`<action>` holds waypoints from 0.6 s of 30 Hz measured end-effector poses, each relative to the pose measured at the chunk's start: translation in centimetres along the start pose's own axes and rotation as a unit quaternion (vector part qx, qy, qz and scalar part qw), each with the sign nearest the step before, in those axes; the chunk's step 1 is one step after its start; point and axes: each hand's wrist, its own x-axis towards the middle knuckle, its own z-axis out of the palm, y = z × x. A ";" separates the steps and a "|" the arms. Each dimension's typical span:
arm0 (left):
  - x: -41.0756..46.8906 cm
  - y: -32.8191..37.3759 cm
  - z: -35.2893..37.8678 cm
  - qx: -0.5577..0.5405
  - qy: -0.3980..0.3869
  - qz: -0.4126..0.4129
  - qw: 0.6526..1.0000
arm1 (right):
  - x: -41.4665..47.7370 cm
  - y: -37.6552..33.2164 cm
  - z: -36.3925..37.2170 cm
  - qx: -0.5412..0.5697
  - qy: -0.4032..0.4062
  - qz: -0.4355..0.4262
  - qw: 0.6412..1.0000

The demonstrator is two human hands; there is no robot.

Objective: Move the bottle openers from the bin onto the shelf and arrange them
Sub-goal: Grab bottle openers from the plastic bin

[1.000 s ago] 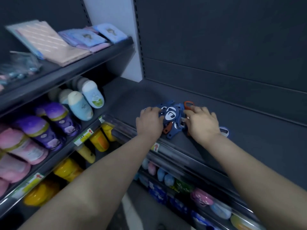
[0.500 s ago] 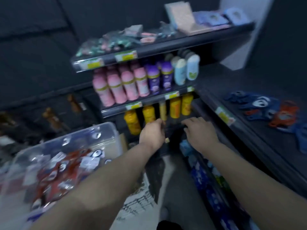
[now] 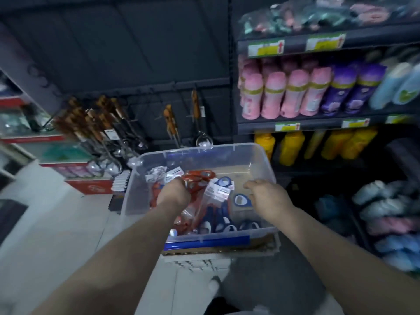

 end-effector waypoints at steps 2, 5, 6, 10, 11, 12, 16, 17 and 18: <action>1.9 -2.8 -0.4 0.013 -0.035 -0.003 0.999 | 1.8 -2.5 1.5 0.024 -0.050 0.026 0.998; 3.9 -5.1 -0.3 0.025 -0.082 0.020 0.996 | 3.1 -4.7 3.8 0.040 -0.127 0.069 0.989; 4.5 -5.5 0.1 0.029 -0.093 0.038 0.994 | 3.4 -5.0 4.6 0.045 -0.150 0.074 0.985; 5.2 -5.8 2.2 0.082 -0.158 0.111 0.978 | 4.9 -5.7 7.7 0.149 -0.197 0.119 0.962; 5.2 -5.6 2.8 0.095 -0.167 0.124 0.974 | 5.2 -5.9 8.0 0.183 -0.189 0.140 0.954; 5.2 -5.3 3.4 0.104 -0.165 0.133 0.972 | 5.5 -6.0 8.5 0.212 -0.181 0.153 0.948; 5.1 -4.1 4.2 0.139 -0.094 0.138 0.976 | 6.5 -5.7 9.4 0.193 -0.184 0.162 0.950; 4.9 -3.7 4.2 0.142 -0.087 0.142 0.976 | 6.7 -5.4 9.6 0.186 -0.187 0.159 0.951; 4.6 -3.4 4.4 0.139 -0.090 0.145 0.975 | 6.7 -5.1 9.3 0.184 -0.183 0.147 0.954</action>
